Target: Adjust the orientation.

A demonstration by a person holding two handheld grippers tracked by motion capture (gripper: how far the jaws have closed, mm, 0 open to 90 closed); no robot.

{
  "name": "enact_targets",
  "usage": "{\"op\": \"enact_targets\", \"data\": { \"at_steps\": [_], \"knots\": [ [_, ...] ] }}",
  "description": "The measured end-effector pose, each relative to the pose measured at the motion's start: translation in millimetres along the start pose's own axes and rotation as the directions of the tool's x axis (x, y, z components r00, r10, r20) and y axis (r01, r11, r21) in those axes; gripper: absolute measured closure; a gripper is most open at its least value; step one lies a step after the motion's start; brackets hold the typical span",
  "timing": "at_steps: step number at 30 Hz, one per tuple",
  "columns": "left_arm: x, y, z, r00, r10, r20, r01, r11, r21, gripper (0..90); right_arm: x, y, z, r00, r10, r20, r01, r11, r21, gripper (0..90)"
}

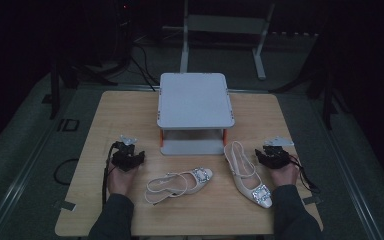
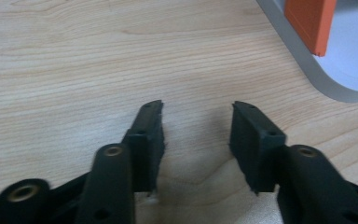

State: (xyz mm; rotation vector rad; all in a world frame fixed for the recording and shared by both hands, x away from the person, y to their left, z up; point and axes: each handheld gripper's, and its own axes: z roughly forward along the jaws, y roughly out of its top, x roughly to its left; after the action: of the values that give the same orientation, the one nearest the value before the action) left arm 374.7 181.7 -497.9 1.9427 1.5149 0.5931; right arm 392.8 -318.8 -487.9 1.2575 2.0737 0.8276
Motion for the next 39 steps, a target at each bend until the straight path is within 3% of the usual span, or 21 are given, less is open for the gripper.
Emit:
{"op": "enact_targets", "data": {
  "at_steps": [4,8,9,10,12,17,18,23,24,25,26,27,28,29,30,31,33,34,36,38,39],
  "knots": [
    [-3.2,0.3,-4.9,0.9988,0.037,0.033,-0.037,0.9993,0.004,64.0,-2.7,1.1,-3.7,0.9999,0.011,-0.011,-0.011,1.000,-0.008,56.1],
    [-11.3,5.7,-19.6,0.9926,0.106,0.059,-0.103,0.9936,-0.047,65.2,-4.0,1.3,-4.1,0.9995,0.021,-0.023,-0.021,1.000,-0.006,55.0],
    [-11.3,5.7,-19.6,0.9926,0.106,0.059,-0.103,0.9936,-0.047,65.9,-4.0,1.3,-4.1,0.9995,0.021,-0.023,-0.021,1.000,-0.006,55.0],
    [-17.1,10.1,-34.1,0.9840,0.165,0.068,-0.157,0.9812,-0.113,66.7,-4.2,1.8,-4.8,0.9995,0.017,-0.026,-0.017,1.000,-0.007,54.3],
    [-22.1,11.5,-43.6,0.9806,0.189,0.052,-0.178,0.9691,-0.171,65.4,-4.3,1.9,-5.0,0.9996,0.016,-0.023,-0.016,1.000,-0.007,53.2],
    [-29.0,17.8,-57.8,0.9737,0.199,0.111,-0.180,0.9701,-0.163,68.7,-5.0,0.6,-4.4,0.9997,0.019,-0.017,-0.019,1.000,-0.004,52.0],
    [-32.7,20.2,-63.0,0.9643,0.207,0.165,-0.181,0.9706,-0.158,68.8,-5.7,0.4,-4.8,0.9996,0.022,-0.016,-0.022,1.000,-0.006,52.0],
    [-42.4,25.9,-73.9,0.9433,0.218,0.251,-0.186,0.9719,-0.145,69.9,-8.1,-1.1,-4.7,0.9995,0.028,-0.013,-0.028,1.000,-0.009,51.7],
    [-42.4,25.9,-73.9,0.9433,0.218,0.251,-0.186,0.9719,-0.145,70.9,-8.4,-1.7,-4.1,0.9994,0.032,-0.012,-0.032,0.999,-0.005,51.7],
    [-45.5,27.8,-79.3,0.9276,0.224,0.299,-0.187,0.9711,-0.148,72.1,-8.8,-2.2,-3.7,0.9993,0.034,-0.012,-0.035,0.999,-0.002,51.6],
    [-46.9,28.5,-82.0,0.9186,0.232,0.320,-0.193,0.9699,-0.148,72.6,-9.3,-2.5,-3.5,0.9994,0.034,-0.012,-0.034,0.999,-0.003,51.6],
    [-46.9,28.5,-82.0,0.9186,0.232,0.320,-0.193,0.9699,-0.148,72.9,-9.5,-2.6,-3.6,0.9993,0.036,-0.011,-0.036,0.999,-0.003,51.6],
    [-50.6,29.5,-86.9,0.9056,0.239,0.350,-0.200,0.9689,-0.146,73.8,-9.6,-2.5,-4.0,0.9993,0.036,-0.010,-0.036,0.999,-0.005,51.6],
    [-52.2,29.8,-89.0,0.8979,0.245,0.366,-0.207,0.9683,-0.141,73.9,-9.8,-2.5,-4.2,0.9993,0.035,-0.010,-0.035,0.999,-0.007,51.6],
    [-52.2,29.8,-89.0,0.8979,0.245,0.366,-0.207,0.9683,-0.141,73.9,-9.9,-2.5,-4.3,0.9993,0.036,-0.010,-0.036,0.999,-0.008,51.6],
    [-56.1,30.4,-92.4,0.8986,0.226,0.376,-0.192,0.9734,-0.126,73.6,-9.9,-2.5,-4.2,0.9994,0.035,-0.010,-0.035,0.999,-0.008,51.6],
    [-58.3,30.5,-94.3,0.8994,0.232,0.371,-0.198,0.9720,-0.126,72.0,-9.5,-2.6,-4.0,0.9994,0.033,-0.012,-0.033,0.999,-0.008,51.5],
    [-63.7,30.7,-97.9,0.8887,0.252,0.383,-0.217,0.9672,-0.132,72.0,-9.4,-2.6,-3.9,0.9994,0.033,-0.013,-0.034,0.999,-0.007,51.5],
    [-67.1,30.4,-99.1,0.8847,0.268,0.381,-0.233,0.9628,-0.137,70.4,-9.2,-2.7,-3.8,0.9994,0.033,-0.013,-0.033,0.999,-0.007,51.5],
    [-78.0,29.0,-97.8,0.8715,0.310,0.380,-0.286,0.9507,-0.120,67.7,-9.1,-2.7,-3.4,0.9994,0.032,-0.014,-0.032,0.999,-0.006,51.5],
    [-82.3,28.0,-95.6,0.8732,0.324,0.364,-0.309,0.9456,-0.102,63.7,-9.0,-2.7,-3.3,0.9994,0.032,-0.014,-0.032,0.999,-0.006,51.5]
  ]
}}
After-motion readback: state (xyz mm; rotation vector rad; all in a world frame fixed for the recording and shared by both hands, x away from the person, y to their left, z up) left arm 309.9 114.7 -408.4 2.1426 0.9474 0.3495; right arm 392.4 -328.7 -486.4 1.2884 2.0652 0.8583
